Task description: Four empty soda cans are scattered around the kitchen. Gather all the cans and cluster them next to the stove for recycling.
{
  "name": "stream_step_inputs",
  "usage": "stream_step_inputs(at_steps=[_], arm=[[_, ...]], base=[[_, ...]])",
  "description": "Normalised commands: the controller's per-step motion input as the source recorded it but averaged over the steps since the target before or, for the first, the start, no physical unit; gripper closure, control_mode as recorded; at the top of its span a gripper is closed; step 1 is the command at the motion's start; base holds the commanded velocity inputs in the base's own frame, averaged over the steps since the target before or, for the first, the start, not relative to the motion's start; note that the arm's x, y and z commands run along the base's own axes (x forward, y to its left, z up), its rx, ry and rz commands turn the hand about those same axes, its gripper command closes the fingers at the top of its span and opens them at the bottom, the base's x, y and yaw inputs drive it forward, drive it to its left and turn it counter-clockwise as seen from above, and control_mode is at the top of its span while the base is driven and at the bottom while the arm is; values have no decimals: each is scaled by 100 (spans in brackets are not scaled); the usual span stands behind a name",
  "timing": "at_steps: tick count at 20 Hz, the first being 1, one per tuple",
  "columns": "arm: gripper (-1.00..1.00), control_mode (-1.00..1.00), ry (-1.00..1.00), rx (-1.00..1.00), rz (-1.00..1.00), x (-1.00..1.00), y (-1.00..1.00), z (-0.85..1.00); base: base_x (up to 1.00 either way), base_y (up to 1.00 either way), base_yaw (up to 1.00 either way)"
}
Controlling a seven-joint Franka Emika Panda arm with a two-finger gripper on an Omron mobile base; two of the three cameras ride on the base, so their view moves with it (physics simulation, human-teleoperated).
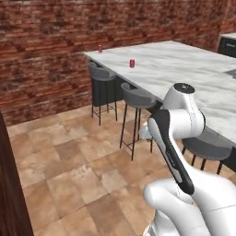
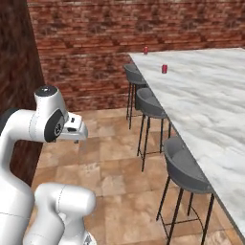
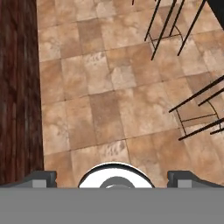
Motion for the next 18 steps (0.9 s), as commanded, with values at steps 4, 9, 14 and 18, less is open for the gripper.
stream_step_inputs(at_steps=[4, 9, 14, 18], arm=[[-100, 100, 0, 0, 0, 0, 0, 0], [-100, 100, 0, 0, 0, 0, 0, 0], [-100, 100, 0, 0, 0, 0, 0, 0], [-100, 100, 0, 0, 0, 0, 0, 0]], base=[[100, 59, -7], [100, 57, -7], [100, 60, -7], [100, 60, -7]])
